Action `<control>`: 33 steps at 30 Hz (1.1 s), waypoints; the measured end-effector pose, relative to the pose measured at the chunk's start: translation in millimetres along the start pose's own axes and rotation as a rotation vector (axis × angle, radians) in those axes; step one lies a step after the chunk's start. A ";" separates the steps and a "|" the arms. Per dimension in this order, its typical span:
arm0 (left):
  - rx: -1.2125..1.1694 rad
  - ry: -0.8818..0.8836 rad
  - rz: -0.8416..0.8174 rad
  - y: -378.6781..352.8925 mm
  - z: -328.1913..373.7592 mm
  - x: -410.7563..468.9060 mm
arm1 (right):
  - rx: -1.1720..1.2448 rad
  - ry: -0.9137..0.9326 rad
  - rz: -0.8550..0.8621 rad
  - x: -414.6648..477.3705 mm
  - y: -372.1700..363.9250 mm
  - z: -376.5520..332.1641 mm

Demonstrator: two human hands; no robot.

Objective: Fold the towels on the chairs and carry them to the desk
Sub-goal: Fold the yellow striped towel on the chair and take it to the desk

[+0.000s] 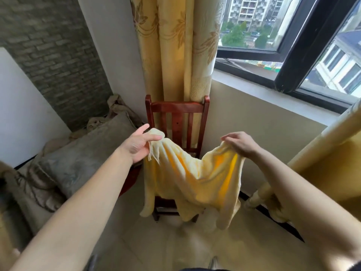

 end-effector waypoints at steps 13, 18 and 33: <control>0.092 -0.119 0.164 4.3 8.2 -16.9 | 0.062 0.260 0.037 7.2 -57.1 -79.8; 0.086 -0.059 0.097 2.4 -0.6 -22.8 | -0.221 0.280 -0.189 1.6 -66.7 -81.0; 0.036 0.162 0.065 -4.8 -24.3 -52.7 | 0.005 0.275 -0.024 4.2 -78.8 -90.1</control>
Point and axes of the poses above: each hand's wrist, its own x-axis towards the middle knuckle, its own y-axis out of the back of the hand, z = x × y, the point moved 4 cm from there along x, towards the middle knuckle, and after that the axes turned 2 degrees about -x, right-handed, at the moved point
